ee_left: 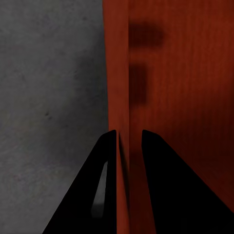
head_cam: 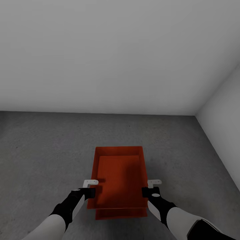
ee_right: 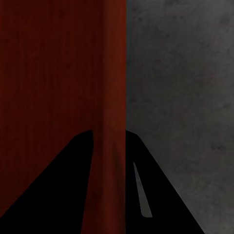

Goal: Move the two storage containers from the living room to the garage. In the garage, place one container on the floor and stack the other container on top of it (either order is fine).

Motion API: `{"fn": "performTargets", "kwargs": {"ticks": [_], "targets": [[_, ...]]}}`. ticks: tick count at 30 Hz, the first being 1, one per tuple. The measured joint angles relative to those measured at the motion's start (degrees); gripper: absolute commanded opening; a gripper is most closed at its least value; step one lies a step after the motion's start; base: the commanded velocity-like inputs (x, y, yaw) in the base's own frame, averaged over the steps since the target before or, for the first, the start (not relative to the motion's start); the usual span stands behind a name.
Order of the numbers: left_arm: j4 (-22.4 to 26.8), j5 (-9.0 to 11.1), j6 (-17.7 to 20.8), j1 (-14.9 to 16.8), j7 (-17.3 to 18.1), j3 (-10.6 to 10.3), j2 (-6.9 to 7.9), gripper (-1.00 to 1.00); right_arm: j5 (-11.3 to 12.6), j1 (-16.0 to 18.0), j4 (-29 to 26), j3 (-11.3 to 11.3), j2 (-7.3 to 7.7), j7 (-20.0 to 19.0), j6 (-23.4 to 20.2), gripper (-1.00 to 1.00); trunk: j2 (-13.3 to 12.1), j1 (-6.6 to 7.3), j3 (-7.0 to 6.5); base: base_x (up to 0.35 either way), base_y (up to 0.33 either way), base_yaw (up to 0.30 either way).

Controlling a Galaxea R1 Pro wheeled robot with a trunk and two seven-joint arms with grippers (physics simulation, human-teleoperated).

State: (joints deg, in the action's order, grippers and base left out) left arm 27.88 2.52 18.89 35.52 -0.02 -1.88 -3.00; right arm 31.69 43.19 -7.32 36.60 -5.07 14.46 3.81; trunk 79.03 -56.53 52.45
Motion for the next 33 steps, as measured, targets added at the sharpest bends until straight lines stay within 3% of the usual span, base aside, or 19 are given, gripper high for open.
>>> {"fn": "performTargets", "kwargs": {"ticks": [3,21,33], "targets": [[0.00,0.00,0.00,0.00,0.00,0.00,0.00,-1.00,0.00,0.00,0.00,0.00,0.00,0.00,0.00,-1.00,1.20,-0.66,0.54,0.000,0.000,0.000],[0.02,0.00,0.00,0.00,-0.01,-0.01,0.00,-1.00,0.00,0.00,0.00,0.00,0.00,0.01,0.03,-1.00,1.22,-0.66,0.54,0.000,0.000,0.000],[0.01,0.00,0.00,0.00,0.00,0.00,0.00,-1.00,0.00,0.00,0.00,0.00,-0.01,0.01,0.02,-1.00,5.23,-2.86,2.34,0.000,0.000,0.000]]}}
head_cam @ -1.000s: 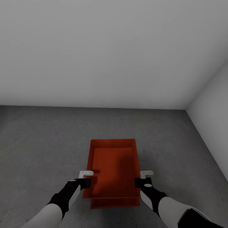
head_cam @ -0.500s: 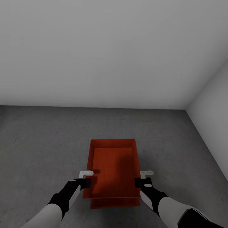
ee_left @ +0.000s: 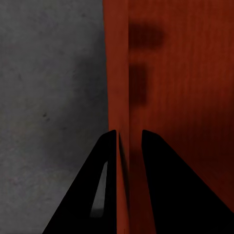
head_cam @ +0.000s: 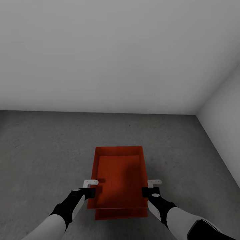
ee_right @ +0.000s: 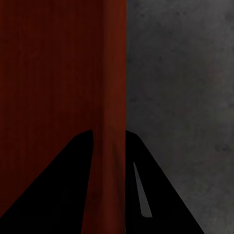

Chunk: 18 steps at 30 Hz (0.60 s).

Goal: Move the two storage containers from the living room to the garage. In the garage, place one container on the floor and stack the other container on top of it (either order is fine).

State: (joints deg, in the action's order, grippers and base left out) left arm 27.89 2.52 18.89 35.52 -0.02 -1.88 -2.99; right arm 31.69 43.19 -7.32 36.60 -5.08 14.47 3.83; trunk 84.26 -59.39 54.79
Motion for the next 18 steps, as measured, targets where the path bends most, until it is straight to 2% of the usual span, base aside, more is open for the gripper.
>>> {"fn": "performTargets", "kwargs": {"ticks": [10,16,18], "targets": [[0.03,0.00,0.00,0.00,-0.01,-0.03,0.00,-1.00,0.00,0.00,0.00,-0.01,0.00,-0.01,0.04,-1.00,0.00,0.00,0.00,0.000,0.000,0.000],[-0.01,0.01,0.00,0.00,-0.01,-0.02,0.00,-1.00,0.00,0.00,0.00,0.00,0.01,-0.02,-0.02,-1.00,2.39,-1.31,1.07,0.000,0.000,0.000],[0.00,0.01,0.00,0.00,-0.01,-0.01,0.00,-1.00,0.00,0.00,0.00,0.00,0.00,0.00,0.00,-1.00,2.41,-1.32,1.08,0.000,0.000,0.000]]}}
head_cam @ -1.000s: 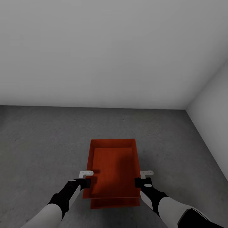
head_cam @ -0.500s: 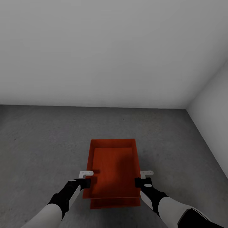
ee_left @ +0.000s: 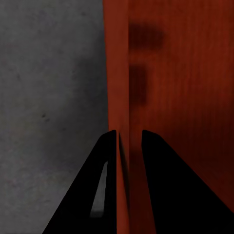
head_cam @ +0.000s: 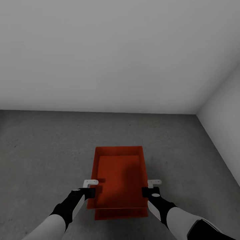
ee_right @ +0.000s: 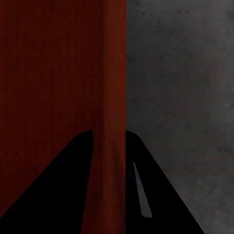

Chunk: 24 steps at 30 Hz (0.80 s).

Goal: Move the two storage containers from the living room to the garage. In the garage, place one container on the floor and stack the other container on top of it (either order is fine).

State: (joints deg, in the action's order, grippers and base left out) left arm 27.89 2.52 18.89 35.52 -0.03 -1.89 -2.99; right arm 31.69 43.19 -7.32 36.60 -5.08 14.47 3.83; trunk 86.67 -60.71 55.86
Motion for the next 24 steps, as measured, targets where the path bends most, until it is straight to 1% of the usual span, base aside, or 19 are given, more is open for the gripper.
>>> {"fn": "performTargets", "kwargs": {"ticks": [8,14,24], "targets": [[0.08,0.00,0.00,0.00,-0.03,-0.06,0.00,-1.00,0.01,0.00,0.00,-0.03,0.01,-0.02,0.10,-1.00,0.00,0.00,0.00,0.000,0.000,0.000],[-0.01,0.00,0.00,0.00,0.00,-0.01,0.00,-1.00,0.00,0.00,0.00,0.00,0.01,-0.01,-0.02,-1.00,2.39,-1.31,1.07,0.000,0.000,0.000],[0.09,0.06,0.00,0.00,-0.01,-0.12,0.04,-1.00,0.01,0.00,0.00,-0.02,-0.01,0.02,0.09,-1.00,2.41,-1.32,1.08,0.000,0.000,0.000]]}}
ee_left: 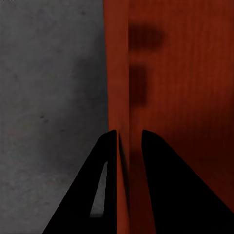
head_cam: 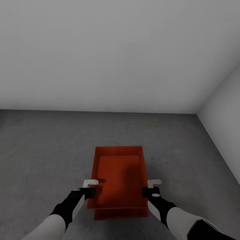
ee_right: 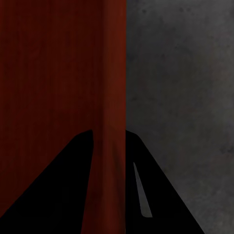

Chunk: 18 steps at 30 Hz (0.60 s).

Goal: Move the two storage containers from the living room to the garage. In the garage, place one container on the floor and stack the other container on top of it (either order is fine).

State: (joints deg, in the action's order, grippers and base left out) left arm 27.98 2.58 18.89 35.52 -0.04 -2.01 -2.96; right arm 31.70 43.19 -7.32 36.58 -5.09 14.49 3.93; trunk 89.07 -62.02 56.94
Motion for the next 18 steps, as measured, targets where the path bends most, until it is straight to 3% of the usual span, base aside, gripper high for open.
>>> {"fn": "performTargets", "kwargs": {"ticks": [6,11,18], "targets": [[0.00,-0.03,0.00,0.00,-0.01,0.03,-0.03,-1.00,0.00,0.00,0.00,-0.01,0.02,-0.03,0.01,-1.00,0.00,0.00,0.00,0.000,0.000,0.000],[-0.05,-0.07,0.04,0.05,0.02,0.08,-0.04,-1.00,-0.01,0.03,-0.01,0.02,-0.03,0.18,-0.09,-1.00,2.00,-1.03,0.88,0.000,0.000,0.000],[0.42,0.00,0.97,0.06,-0.36,-0.12,-0.19,-1.00,-0.03,0.03,-0.01,-0.28,0.14,-0.24,-0.49,-1.00,4.42,-1.36,1.96,0.000,0.000,0.000]]}}
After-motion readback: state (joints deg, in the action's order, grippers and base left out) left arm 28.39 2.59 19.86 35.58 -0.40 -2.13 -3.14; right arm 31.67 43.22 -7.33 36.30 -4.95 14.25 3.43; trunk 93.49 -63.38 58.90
